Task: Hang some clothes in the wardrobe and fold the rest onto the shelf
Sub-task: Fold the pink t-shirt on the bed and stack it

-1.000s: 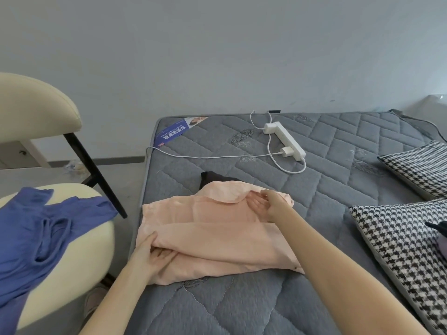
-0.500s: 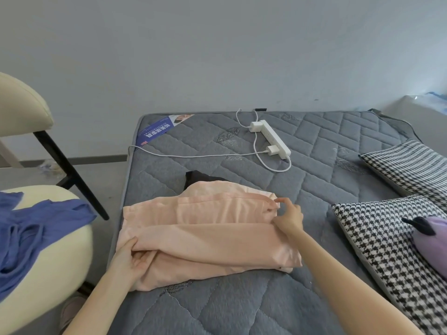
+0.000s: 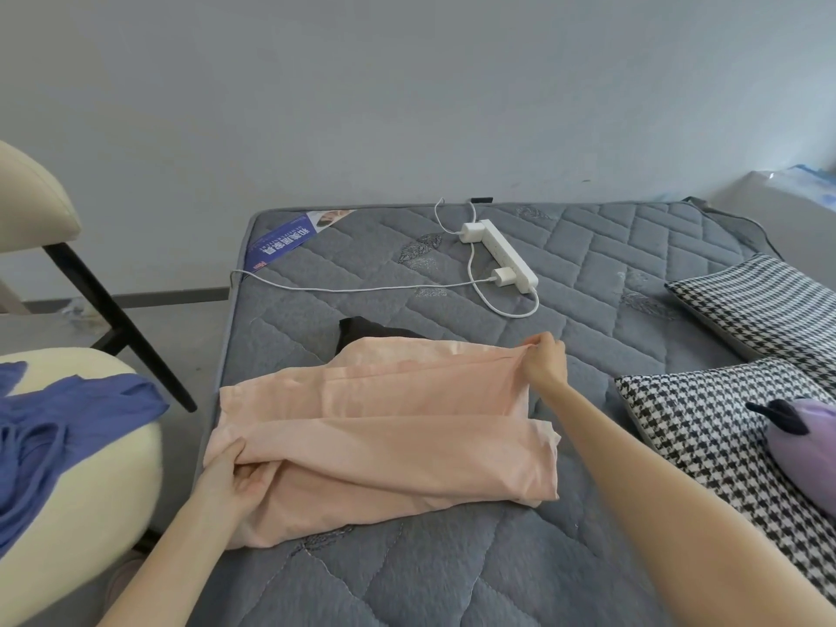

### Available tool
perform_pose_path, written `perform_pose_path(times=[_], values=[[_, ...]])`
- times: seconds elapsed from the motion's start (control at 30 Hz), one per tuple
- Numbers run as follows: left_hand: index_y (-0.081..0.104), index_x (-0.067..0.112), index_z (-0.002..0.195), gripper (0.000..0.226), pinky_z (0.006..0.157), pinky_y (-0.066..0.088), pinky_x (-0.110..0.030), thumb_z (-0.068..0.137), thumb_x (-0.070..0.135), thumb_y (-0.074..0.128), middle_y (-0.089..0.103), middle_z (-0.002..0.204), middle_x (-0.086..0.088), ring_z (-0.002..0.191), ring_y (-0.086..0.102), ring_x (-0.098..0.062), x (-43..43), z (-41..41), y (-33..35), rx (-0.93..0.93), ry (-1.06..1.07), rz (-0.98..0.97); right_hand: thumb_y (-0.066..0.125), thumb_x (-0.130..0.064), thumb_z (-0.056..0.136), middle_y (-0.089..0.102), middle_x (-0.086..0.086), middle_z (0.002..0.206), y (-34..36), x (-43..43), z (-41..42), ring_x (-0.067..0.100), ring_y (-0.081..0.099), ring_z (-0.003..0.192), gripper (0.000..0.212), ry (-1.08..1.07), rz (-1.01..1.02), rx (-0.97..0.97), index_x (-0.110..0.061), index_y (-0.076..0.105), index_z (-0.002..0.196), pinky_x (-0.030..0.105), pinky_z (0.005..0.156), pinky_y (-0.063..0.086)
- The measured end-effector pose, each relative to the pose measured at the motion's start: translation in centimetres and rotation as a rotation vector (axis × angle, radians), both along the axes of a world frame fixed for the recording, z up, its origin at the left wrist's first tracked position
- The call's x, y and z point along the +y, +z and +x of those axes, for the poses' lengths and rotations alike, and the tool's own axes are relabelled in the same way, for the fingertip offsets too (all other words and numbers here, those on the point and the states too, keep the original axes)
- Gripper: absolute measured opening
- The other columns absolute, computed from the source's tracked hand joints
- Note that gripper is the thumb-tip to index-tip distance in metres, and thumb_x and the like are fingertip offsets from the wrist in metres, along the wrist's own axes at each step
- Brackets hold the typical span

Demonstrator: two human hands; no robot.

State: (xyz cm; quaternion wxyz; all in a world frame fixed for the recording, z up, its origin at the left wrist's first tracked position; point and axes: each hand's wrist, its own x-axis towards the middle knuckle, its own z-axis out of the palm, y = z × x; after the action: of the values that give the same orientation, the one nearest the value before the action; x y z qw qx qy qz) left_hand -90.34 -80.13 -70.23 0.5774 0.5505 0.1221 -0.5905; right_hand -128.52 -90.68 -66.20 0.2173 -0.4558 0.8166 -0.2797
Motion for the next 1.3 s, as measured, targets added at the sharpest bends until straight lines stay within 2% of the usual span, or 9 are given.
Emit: perform_pose_path(times=[0.23, 0.37, 0.5, 0.6, 0.73, 0.87, 1.0, 1.2, 1.3], values=[[0.051, 0.011, 0.123, 0.031, 0.094, 0.046, -0.044, 0.094, 0.02, 0.056, 0.057, 0.118, -0.015, 0.118, 0.052, -0.029, 0.6, 0.3, 0.8, -0.02, -0.127, 0.009, 0.04, -0.009, 0.092, 0.043, 0.012, 0.127, -0.2, 3.7, 4.2, 0.026, 0.046, 0.111, 0.028, 0.148, -0.196, 0.02, -0.01, 0.06, 0.112, 0.03, 0.093, 0.037], [0.05, 0.01, 0.128, 0.037, 0.086, 0.048, -0.043, 0.093, 0.019, 0.059, 0.058, 0.12, -0.019, 0.114, 0.055, -0.03, 0.9, 0.2, 1.6, -0.038, -0.164, 0.005, 0.051, -0.027, 0.089, 0.05, -0.002, 0.112, -0.5, 9.8, 7.3, 0.022, 0.034, 0.108, 0.024, 0.647, -0.345, 0.234, -0.014, 0.064, 0.105, 0.023, 0.112, 0.02], [0.047, 0.006, 0.133, 0.039, 0.092, 0.047, -0.043, 0.096, 0.015, 0.054, 0.052, 0.133, -0.022, 0.122, 0.052, -0.031, 1.1, -0.1, 2.5, -0.067, -0.147, -0.033, 0.051, -0.047, 0.078, 0.048, -0.005, 0.131, -2.4, 14.0, 6.7, 0.021, 0.046, 0.113, 0.045, 1.03, -0.169, 0.588, -0.029, 0.051, 0.12, 0.039, 0.098, 0.04], [0.047, 0.002, 0.132, 0.037, 0.094, 0.046, -0.044, 0.096, 0.011, 0.053, 0.05, 0.133, -0.026, 0.122, 0.052, -0.033, 1.1, -0.4, 3.2, -0.104, -0.136, -0.053, 0.05, -0.032, 0.071, 0.058, -0.002, 0.12, -3.5, 14.6, 4.8, 0.024, 0.059, 0.099, 0.043, 0.98, -0.157, 0.648, -0.025, 0.056, 0.113, 0.037, 0.082, 0.05], [0.055, 0.0, 0.101, 0.012, 0.09, 0.047, -0.043, 0.098, 0.011, 0.05, 0.048, 0.134, -0.029, 0.125, 0.05, -0.033, 0.9, -0.7, 3.7, -0.117, -0.105, -0.074, 0.055, -0.01, 0.068, 0.063, -0.002, 0.109, -3.3, 14.8, 2.8, 0.022, 0.064, 0.09, 0.04, 0.973, -0.263, 0.714, -0.016, 0.062, 0.108, 0.033, 0.079, 0.053], [0.046, -0.001, 0.132, 0.036, 0.092, 0.047, -0.042, 0.097, 0.006, 0.05, 0.049, 0.135, -0.024, 0.126, 0.049, -0.031, 0.6, -0.5, 4.0, -0.161, -0.069, -0.095, 0.079, 0.003, 0.053, 0.069, -0.004, 0.091, -2.1, 14.9, 2.4, 0.019, 0.068, 0.079, 0.053, 0.901, -0.257, 0.722, -0.016, 0.066, 0.1, 0.03, 0.063, 0.053], [0.044, -0.006, 0.133, 0.041, 0.088, 0.049, -0.041, 0.093, -0.001, 0.054, 0.053, 0.132, -0.022, 0.115, 0.057, -0.031, -0.3, 0.0, 4.8, -0.249, -0.078, -0.113, 0.078, 0.004, 0.053, 0.062, 0.001, 0.078, 0.3, 12.4, 3.3, 0.024, 0.061, 0.063, 0.048, 0.721, -0.306, 0.775, -0.012, 0.063, 0.095, 0.032, 0.047, 0.042], [0.044, -0.008, 0.13, 0.038, 0.087, 0.049, -0.04, 0.094, 0.0, 0.053, 0.054, 0.128, -0.025, 0.116, 0.057, -0.033, -3.3, 0.6, 6.1, -0.207, -0.104, -0.149, 0.064, 0.004, 0.073, 0.06, 0.003, 0.078, 4.5, 5.7, 4.6, 0.029, 0.059, 0.071, 0.023, 0.622, -0.298, 0.886, -0.015, 0.059, 0.085, 0.038, 0.065, 0.042], [0.051, -0.004, 0.111, 0.016, 0.087, 0.049, -0.039, 0.097, 0.003, 0.048, 0.053, 0.13, -0.027, 0.117, 0.056, -0.034, -4.8, 1.0, 6.1, -0.175, -0.114, -0.18, 0.047, -0.004, 0.089, 0.061, 0.001, 0.096, 5.0, 2.6, 5.4, 0.027, 0.058, 0.095, 0.019, 0.654, -0.167, 0.916, -0.017, 0.057, 0.098, 0.037, 0.084, 0.034]])
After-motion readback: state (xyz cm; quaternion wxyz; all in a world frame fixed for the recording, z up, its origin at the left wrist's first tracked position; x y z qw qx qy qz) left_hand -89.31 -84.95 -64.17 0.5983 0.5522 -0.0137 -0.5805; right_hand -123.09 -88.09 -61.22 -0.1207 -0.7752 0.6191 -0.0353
